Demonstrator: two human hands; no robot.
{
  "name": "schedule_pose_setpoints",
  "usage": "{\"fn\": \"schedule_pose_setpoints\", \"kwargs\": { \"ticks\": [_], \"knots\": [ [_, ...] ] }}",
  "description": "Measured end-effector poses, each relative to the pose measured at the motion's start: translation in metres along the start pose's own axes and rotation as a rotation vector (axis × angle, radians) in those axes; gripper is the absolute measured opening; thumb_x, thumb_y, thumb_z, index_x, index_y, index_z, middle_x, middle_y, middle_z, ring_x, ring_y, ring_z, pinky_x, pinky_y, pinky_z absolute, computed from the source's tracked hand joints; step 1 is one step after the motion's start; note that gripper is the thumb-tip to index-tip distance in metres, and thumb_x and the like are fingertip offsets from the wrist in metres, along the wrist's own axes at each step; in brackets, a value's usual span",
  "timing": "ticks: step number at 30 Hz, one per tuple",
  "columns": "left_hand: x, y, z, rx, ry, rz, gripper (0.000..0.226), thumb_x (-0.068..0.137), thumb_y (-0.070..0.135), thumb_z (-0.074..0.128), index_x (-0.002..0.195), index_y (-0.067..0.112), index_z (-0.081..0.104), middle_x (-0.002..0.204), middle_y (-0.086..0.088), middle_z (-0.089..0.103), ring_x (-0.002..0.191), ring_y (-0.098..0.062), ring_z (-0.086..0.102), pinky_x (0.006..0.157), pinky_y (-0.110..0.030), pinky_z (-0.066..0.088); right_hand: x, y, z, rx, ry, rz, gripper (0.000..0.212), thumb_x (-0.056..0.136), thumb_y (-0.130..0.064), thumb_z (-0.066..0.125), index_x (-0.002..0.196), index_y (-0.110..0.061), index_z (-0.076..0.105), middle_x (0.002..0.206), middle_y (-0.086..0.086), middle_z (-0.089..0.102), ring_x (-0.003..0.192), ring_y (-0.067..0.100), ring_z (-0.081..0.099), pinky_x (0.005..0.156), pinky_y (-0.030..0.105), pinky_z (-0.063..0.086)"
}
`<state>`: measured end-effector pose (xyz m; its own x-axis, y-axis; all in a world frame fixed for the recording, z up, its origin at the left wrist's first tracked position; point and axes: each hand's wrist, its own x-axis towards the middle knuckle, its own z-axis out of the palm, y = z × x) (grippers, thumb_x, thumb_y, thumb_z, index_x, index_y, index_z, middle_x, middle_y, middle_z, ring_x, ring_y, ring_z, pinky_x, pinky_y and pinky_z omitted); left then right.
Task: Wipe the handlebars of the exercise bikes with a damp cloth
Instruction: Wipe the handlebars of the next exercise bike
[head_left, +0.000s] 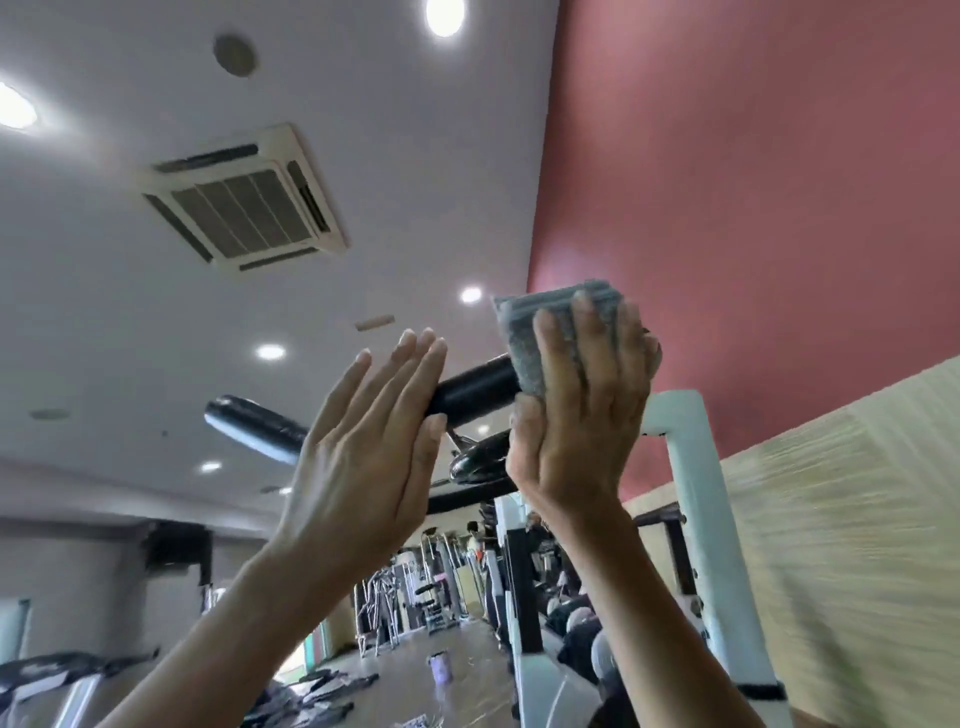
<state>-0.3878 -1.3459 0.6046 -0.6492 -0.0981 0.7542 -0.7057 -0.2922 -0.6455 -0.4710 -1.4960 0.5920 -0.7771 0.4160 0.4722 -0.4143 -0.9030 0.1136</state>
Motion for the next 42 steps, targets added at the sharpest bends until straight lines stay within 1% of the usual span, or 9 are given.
{"fn": "schedule_pose_setpoints", "kwargs": {
  "ticks": [4, 8, 10, 17, 20, 23, 28, 31, 42],
  "knots": [
    [-0.035, -0.032, -0.007, -0.003, 0.039, -0.149, 0.046, 0.103, 0.027, 0.027, 0.139, 0.004, 0.045, 0.142, -0.005, 0.045, 0.137, -0.014, 0.038, 0.119, -0.043, 0.022, 0.015, -0.017, -0.005, -0.042, -0.001, 0.206, 0.044, 0.100, -0.023, 0.029, 0.133, -0.001, 0.046, 0.140, 0.021, 0.046, 0.137, 0.039, 0.033, 0.116, 0.056, 0.023],
    [-0.044, -0.043, -0.008, -0.013, 0.010, -0.176, 0.043, 0.102, 0.028, 0.030, 0.121, 0.005, 0.061, 0.119, -0.010, 0.068, 0.119, -0.023, 0.058, 0.117, -0.045, 0.025, -0.007, -0.049, 0.001, -0.155, -0.274, -0.384, 0.042, 0.102, -0.029, 0.029, 0.135, -0.011, 0.049, 0.139, 0.011, 0.053, 0.135, 0.030, 0.038, 0.121, 0.042, 0.015],
    [-0.048, -0.050, -0.012, -0.006, -0.014, -0.183, 0.044, 0.103, 0.032, 0.028, 0.116, 0.007, 0.063, 0.112, -0.008, 0.070, 0.114, -0.024, 0.061, 0.116, -0.049, 0.026, -0.006, -0.044, -0.004, -0.182, -0.335, -0.465, 0.042, 0.102, -0.029, 0.030, 0.135, -0.012, 0.049, 0.139, 0.010, 0.053, 0.134, 0.030, 0.039, 0.121, 0.042, 0.017],
    [-0.045, -0.054, -0.015, -0.096, -0.026, -0.184, 0.032, 0.100, 0.028, 0.034, 0.102, 0.010, 0.060, 0.094, -0.006, 0.065, 0.091, -0.022, 0.060, 0.111, -0.036, 0.027, 0.017, -0.043, -0.015, -0.311, -0.169, -0.010, 0.040, 0.102, -0.021, 0.032, 0.131, -0.003, 0.053, 0.137, 0.016, 0.054, 0.136, 0.034, 0.038, 0.112, 0.057, 0.029],
    [-0.047, -0.055, -0.016, -0.117, -0.038, -0.189, 0.034, 0.101, 0.028, 0.033, 0.098, 0.009, 0.060, 0.092, -0.006, 0.064, 0.088, -0.023, 0.058, 0.101, -0.038, 0.035, -0.005, -0.077, -0.008, -0.270, -0.382, -0.283, 0.040, 0.102, -0.025, 0.031, 0.131, -0.008, 0.053, 0.132, 0.012, 0.060, 0.132, 0.030, 0.043, 0.117, 0.047, 0.025],
    [-0.041, -0.054, -0.022, -0.134, -0.074, -0.220, 0.035, 0.101, 0.030, 0.032, 0.093, 0.011, 0.060, 0.086, -0.003, 0.062, 0.083, -0.023, 0.056, 0.090, -0.040, 0.040, 0.012, -0.076, -0.018, -0.274, -0.543, -0.446, 0.038, 0.101, -0.027, 0.034, 0.124, -0.012, 0.061, 0.118, 0.008, 0.068, 0.114, 0.027, 0.058, 0.107, 0.042, 0.037],
    [-0.035, -0.053, -0.030, -0.155, -0.095, -0.276, 0.034, 0.099, 0.031, 0.026, 0.081, 0.020, 0.053, 0.076, 0.006, 0.056, 0.074, -0.018, 0.051, 0.087, -0.035, 0.035, 0.058, -0.083, -0.029, -0.409, -0.675, -0.291, 0.035, 0.098, -0.026, 0.034, 0.081, -0.019, 0.065, 0.072, -0.005, 0.063, 0.066, 0.019, 0.052, 0.068, 0.033, 0.036],
    [-0.030, -0.048, -0.031, -0.194, -0.095, -0.332, 0.030, 0.098, 0.025, 0.030, 0.078, 0.018, 0.052, 0.075, 0.004, 0.056, 0.076, -0.022, 0.053, 0.088, -0.036, 0.034, 0.071, -0.090, -0.027, -0.475, -0.850, -0.248, 0.033, 0.095, -0.027, 0.034, 0.077, -0.019, 0.060, 0.066, -0.006, 0.057, 0.061, 0.016, 0.042, 0.066, 0.032, 0.031],
    [-0.001, -0.074, -0.063, -0.418, -0.526, -0.342, 0.017, 0.091, 0.014, 0.048, 0.085, 0.011, 0.063, 0.090, -0.005, 0.067, 0.092, -0.028, 0.064, 0.091, -0.036, 0.034, 0.114, -0.112, -0.006, -0.644, -1.502, 0.062, 0.030, 0.098, -0.023, 0.036, 0.088, -0.019, 0.065, 0.079, -0.005, 0.062, 0.075, 0.018, 0.054, 0.076, 0.034, 0.040]
  ]
}}
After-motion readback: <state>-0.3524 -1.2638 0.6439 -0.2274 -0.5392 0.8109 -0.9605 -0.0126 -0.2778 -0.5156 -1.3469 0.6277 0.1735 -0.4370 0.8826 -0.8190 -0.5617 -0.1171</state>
